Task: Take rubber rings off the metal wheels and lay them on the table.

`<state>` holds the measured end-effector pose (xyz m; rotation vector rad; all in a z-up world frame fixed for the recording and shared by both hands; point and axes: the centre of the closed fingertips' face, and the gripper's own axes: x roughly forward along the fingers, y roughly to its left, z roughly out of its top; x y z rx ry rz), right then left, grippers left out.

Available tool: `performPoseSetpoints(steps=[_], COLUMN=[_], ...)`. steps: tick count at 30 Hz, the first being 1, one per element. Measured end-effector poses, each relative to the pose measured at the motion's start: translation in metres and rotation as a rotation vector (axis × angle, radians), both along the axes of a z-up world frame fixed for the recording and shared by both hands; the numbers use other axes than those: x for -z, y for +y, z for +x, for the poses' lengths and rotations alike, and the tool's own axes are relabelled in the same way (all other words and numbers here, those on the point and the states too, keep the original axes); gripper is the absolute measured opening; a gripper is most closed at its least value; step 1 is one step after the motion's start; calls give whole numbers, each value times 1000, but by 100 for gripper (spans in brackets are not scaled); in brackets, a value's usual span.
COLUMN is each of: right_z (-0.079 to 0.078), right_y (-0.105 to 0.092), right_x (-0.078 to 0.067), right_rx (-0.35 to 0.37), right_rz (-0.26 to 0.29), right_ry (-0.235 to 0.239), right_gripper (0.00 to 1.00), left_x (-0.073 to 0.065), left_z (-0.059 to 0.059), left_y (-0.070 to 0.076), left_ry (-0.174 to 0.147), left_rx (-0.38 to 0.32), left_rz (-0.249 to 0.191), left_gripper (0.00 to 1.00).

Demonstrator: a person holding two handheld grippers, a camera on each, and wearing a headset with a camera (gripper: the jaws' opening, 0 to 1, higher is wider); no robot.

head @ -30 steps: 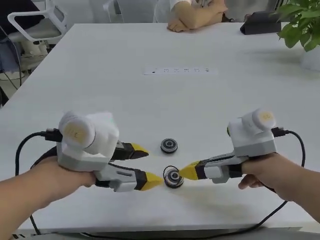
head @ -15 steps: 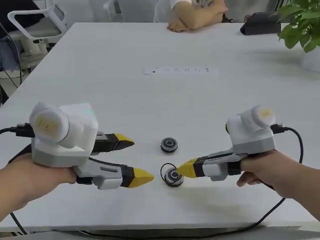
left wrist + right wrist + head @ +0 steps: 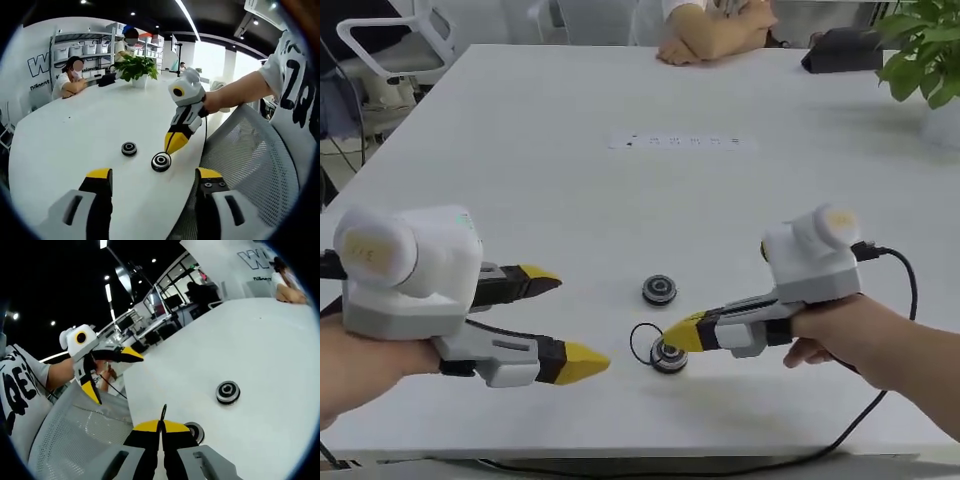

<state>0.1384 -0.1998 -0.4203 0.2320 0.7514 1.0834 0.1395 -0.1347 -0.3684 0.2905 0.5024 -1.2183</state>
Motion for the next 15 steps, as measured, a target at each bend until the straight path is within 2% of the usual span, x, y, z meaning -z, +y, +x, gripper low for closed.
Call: performPoseSetpoints(steps=[4,7,15], right_z=[2,3,-1], right_y=[5,9,21], right_x=[-2,-2,0], right_rx=[-7,-18,-47], right_rz=[0,-5,-24], right_ry=[-8,-15,-22], right_gripper=[0,0,0], left_x=[-1,1,6], left_z=[0,2,-1], left_y=[6,12,24], left_ry=[1,-5,5], left_rx=[-18,-38,-56], left_rz=[-7,1,15], left_gripper=[66,69,70])
